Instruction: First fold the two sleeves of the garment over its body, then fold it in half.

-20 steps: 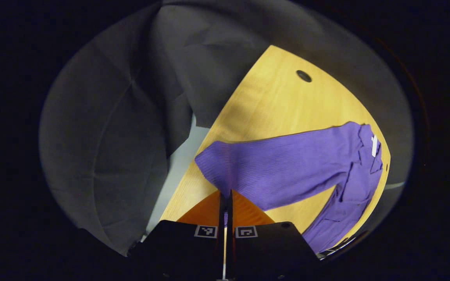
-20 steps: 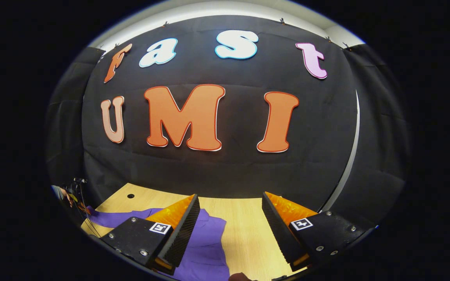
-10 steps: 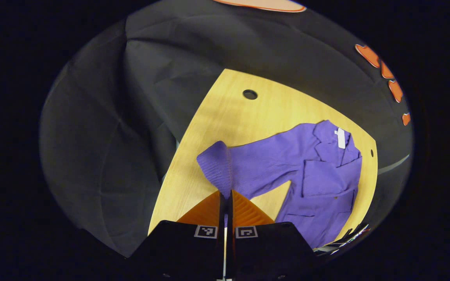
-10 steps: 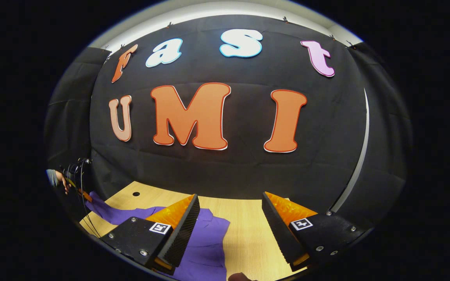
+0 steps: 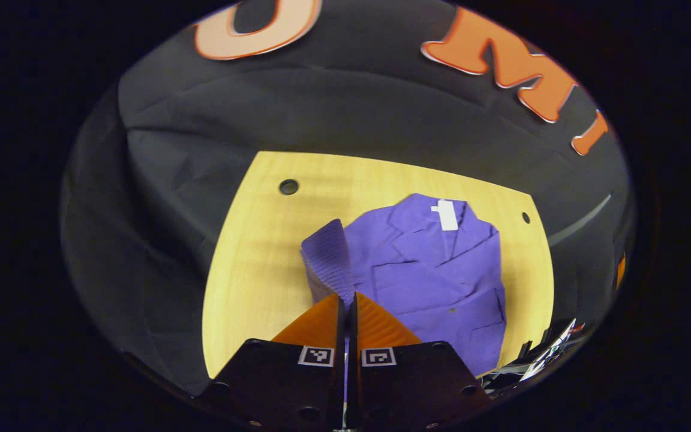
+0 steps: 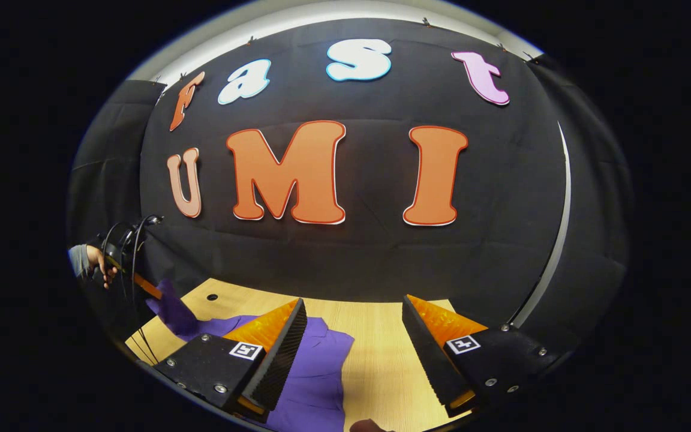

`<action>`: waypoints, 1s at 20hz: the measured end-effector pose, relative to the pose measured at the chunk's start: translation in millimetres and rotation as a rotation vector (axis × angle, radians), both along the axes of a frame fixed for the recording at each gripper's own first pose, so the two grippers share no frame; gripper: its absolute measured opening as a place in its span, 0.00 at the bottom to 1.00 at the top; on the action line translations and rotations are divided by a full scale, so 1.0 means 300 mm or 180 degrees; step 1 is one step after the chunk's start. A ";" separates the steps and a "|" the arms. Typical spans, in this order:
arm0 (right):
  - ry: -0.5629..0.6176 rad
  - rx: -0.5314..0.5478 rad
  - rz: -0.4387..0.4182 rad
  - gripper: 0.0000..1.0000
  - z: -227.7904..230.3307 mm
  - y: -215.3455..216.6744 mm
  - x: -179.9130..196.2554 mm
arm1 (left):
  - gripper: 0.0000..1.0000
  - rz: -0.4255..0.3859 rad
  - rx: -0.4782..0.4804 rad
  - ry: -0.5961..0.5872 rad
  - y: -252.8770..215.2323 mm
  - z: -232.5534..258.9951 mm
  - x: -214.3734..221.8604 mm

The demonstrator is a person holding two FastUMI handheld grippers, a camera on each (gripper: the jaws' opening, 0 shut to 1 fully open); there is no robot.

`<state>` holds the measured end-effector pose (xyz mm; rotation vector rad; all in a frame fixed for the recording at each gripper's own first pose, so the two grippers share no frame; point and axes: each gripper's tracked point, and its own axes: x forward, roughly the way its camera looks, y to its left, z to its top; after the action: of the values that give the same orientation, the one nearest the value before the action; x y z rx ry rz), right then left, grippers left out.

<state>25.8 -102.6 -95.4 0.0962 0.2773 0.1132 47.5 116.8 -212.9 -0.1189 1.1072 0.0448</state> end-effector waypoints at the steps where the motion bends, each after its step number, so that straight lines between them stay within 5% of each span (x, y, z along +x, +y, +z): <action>1: 0.0018 -0.0024 -0.0020 0.95 -0.013 -0.015 -0.004 | 0.03 -0.0084 -0.0017 -0.0013 -0.065 0.005 0.030; 13: 0.0192 0.0027 -0.0254 0.95 -0.115 -0.199 -0.060 | 0.03 -0.1084 -0.0261 -0.0017 -0.797 0.006 0.270; 20: 0.0328 0.0134 -0.0392 0.95 -0.182 -0.308 -0.080 | 0.06 -0.1214 -0.0507 0.0059 -1.107 -0.114 0.366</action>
<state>1.7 -195.0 -150.1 0.1609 0.3711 -0.0083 157.3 -215.4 -247.2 -0.0482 1.1358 -0.3844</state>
